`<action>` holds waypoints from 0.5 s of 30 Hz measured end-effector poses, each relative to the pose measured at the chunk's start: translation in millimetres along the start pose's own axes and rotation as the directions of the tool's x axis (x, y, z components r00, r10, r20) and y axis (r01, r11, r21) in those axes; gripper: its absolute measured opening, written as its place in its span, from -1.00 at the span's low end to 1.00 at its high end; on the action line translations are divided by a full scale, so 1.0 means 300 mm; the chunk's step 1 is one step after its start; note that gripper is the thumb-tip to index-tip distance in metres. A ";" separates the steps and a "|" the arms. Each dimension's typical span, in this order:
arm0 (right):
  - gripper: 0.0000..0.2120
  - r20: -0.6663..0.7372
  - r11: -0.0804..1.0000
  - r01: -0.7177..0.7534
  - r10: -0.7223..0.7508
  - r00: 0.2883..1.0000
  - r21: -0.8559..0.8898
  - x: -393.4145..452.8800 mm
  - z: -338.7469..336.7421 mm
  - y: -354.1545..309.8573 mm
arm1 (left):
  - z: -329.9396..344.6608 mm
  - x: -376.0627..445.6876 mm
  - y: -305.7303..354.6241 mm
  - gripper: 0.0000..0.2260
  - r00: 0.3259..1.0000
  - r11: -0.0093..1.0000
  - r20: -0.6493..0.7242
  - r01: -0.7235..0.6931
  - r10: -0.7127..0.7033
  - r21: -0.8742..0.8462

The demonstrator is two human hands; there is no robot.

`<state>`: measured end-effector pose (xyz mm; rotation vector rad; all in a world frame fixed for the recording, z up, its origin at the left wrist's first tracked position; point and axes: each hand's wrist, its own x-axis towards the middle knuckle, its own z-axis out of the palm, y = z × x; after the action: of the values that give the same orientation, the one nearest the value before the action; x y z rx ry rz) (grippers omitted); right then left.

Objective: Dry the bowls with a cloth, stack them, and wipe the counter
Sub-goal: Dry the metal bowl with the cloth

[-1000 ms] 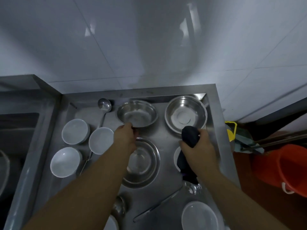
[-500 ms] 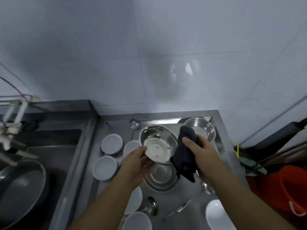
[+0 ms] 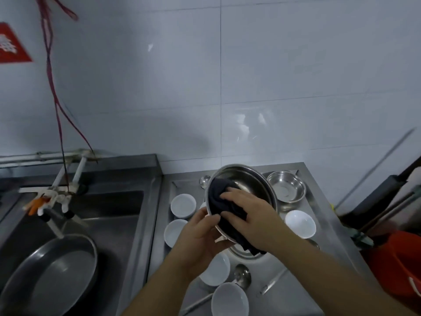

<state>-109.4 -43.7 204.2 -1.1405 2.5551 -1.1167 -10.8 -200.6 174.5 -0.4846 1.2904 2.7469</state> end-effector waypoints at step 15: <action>-0.71 -0.176 0.845 -0.232 0.166 0.970 -0.481 0.057 -0.096 -0.067 | 0.142 -0.075 0.020 -0.66 0.982 0.980 -0.015 -0.188 0.190 0.070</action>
<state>-120.9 -47.7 241.3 -0.8682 3.0859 -0.4985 -1.5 -170.4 211.5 -0.4071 1.5034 2.8431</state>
